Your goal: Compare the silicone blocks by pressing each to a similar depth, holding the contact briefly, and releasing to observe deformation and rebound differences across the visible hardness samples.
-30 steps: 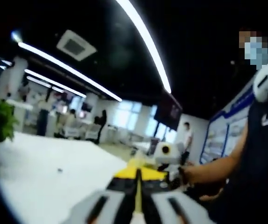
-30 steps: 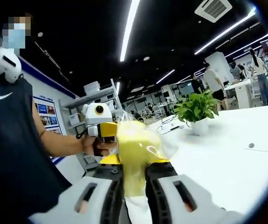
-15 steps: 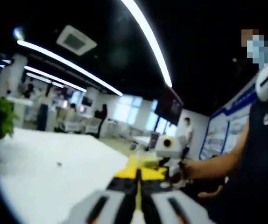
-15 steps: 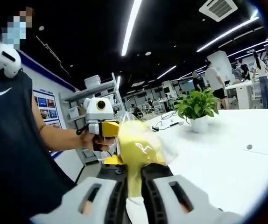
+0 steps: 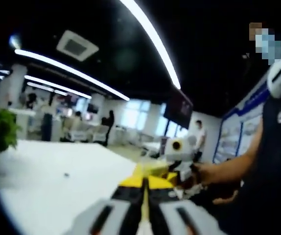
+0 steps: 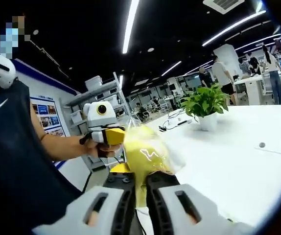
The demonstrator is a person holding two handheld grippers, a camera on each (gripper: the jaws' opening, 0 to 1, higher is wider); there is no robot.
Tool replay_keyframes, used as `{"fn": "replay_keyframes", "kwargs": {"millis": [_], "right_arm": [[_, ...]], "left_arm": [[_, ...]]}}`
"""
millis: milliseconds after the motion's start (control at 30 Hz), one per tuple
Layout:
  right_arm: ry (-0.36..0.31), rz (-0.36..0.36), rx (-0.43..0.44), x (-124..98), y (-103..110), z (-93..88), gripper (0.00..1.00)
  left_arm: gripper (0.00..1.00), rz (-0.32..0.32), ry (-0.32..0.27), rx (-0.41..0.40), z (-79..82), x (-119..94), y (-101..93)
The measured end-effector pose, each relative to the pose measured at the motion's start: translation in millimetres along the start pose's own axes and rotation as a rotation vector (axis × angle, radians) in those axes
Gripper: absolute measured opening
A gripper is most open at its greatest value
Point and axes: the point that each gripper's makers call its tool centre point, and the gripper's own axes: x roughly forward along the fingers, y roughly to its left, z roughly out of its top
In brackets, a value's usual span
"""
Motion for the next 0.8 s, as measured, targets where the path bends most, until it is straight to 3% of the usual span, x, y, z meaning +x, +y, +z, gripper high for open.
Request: {"fn": "replay_keyframes", "kwargs": {"millis": [133, 267, 367, 400, 800], "right_arm": [[0.018, -0.004, 0.003, -0.6, 0.2, -3.8, 0.03], [0.039, 0.006, -0.019, -3.1, 3.3, -8.6, 0.04], [0.039, 0.000, -0.025, -1.9, 3.4, -8.6, 0.04], [0.034, -0.001, -0.030, -2.0, 2.3, -8.2, 0.04], [0.028, 0.011, -0.027, -3.2, 4.4, -4.8, 0.03]], "left_arm": [[0.01, 0.011, 0.022, 0.021, -3.3, 0.5, 0.3], [0.10, 0.040, 0.053, 0.033, -8.7, -0.8, 5.6], [0.01, -0.011, 0.054, -0.009, -9.3, -0.6, -4.2], [0.01, 0.016, 0.048, 0.009, -8.5, -0.4, -0.3], [0.00, -0.003, 0.036, -0.013, -6.0, 0.8, -4.9]]}}
